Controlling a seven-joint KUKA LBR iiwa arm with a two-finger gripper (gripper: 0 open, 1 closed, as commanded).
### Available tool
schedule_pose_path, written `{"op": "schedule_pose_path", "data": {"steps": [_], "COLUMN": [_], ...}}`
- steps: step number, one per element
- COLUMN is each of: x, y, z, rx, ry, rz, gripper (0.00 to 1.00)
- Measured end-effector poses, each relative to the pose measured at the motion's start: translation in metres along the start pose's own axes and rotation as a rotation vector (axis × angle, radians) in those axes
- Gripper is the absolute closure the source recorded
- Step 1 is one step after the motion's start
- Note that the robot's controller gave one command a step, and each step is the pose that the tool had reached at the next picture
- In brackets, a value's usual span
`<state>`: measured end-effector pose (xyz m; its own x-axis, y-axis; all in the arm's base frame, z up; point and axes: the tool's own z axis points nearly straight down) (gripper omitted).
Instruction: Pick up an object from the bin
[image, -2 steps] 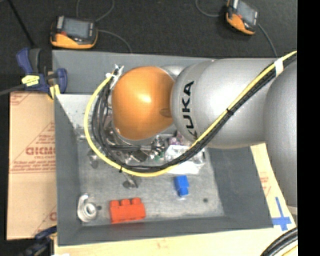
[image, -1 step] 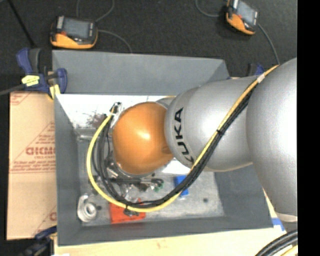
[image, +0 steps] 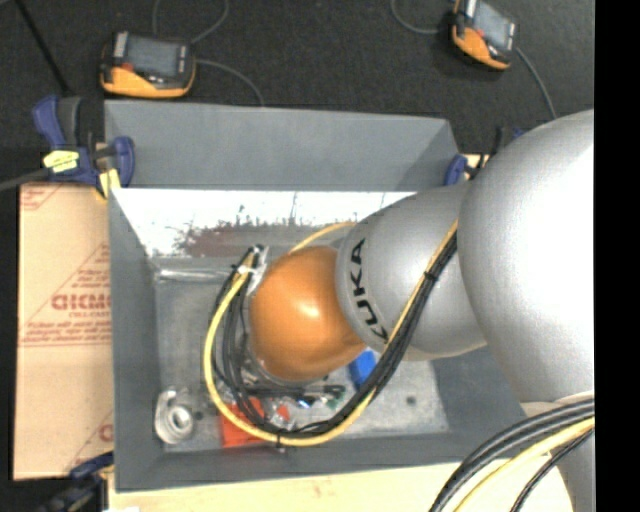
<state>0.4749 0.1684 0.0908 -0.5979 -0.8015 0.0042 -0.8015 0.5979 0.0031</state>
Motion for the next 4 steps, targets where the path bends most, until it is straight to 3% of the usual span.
{"op": "schedule_pose_path", "data": {"steps": [1, 2, 3, 4], "x": [-0.003, -0.017, -0.068, -0.047], "y": [0.0, -0.033, -0.004, 0.001], "z": [-0.004, -0.153, -0.068, -0.13], "rx": [0.003, 0.011, -0.002, 0.007], "ry": [-0.007, -0.014, -0.004, -0.012], "rz": [0.0, 0.001, 0.067, 0.07], "gripper": [1.0, 1.0, 1.0, 1.0]}}
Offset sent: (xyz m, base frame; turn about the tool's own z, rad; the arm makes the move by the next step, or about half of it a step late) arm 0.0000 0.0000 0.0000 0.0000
